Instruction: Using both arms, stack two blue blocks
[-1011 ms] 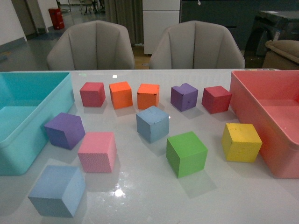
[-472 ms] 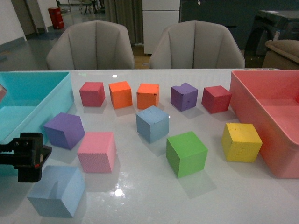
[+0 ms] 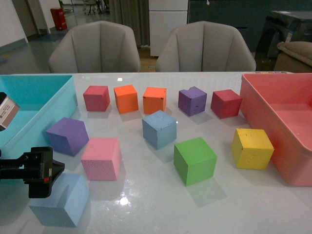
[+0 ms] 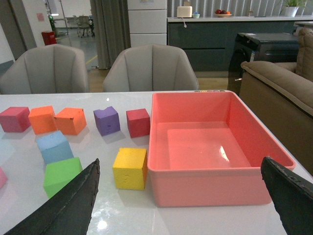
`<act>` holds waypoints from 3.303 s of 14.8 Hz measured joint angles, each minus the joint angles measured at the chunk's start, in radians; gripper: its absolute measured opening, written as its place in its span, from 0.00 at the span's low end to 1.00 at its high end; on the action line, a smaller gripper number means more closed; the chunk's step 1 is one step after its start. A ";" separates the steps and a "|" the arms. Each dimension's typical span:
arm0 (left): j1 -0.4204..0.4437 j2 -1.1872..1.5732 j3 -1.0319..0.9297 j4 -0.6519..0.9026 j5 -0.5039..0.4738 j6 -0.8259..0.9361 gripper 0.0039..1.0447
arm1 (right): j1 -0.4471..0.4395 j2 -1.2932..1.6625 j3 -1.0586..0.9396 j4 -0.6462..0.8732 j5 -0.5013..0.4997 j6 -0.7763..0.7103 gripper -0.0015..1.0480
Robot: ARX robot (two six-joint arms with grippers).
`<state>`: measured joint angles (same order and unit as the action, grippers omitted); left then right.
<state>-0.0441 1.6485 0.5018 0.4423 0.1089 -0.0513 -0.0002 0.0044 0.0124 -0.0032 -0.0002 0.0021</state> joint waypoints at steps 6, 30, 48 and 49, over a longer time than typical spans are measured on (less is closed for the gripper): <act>-0.059 0.026 -0.005 0.006 0.015 0.008 0.94 | 0.000 0.000 0.000 0.000 0.000 0.000 0.94; -0.260 0.086 0.511 -0.424 -0.099 0.020 0.37 | 0.000 0.000 0.000 0.000 0.000 0.000 0.94; -0.395 0.518 0.993 -0.535 -0.174 -0.126 0.37 | 0.000 0.000 0.000 0.000 0.000 0.000 0.94; -0.397 0.518 0.993 -0.534 -0.175 -0.126 0.37 | 0.000 0.000 0.000 0.000 0.000 0.000 0.94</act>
<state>-0.4412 2.1670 1.4944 -0.0914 -0.0662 -0.1768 -0.0002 0.0044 0.0124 -0.0032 -0.0002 0.0021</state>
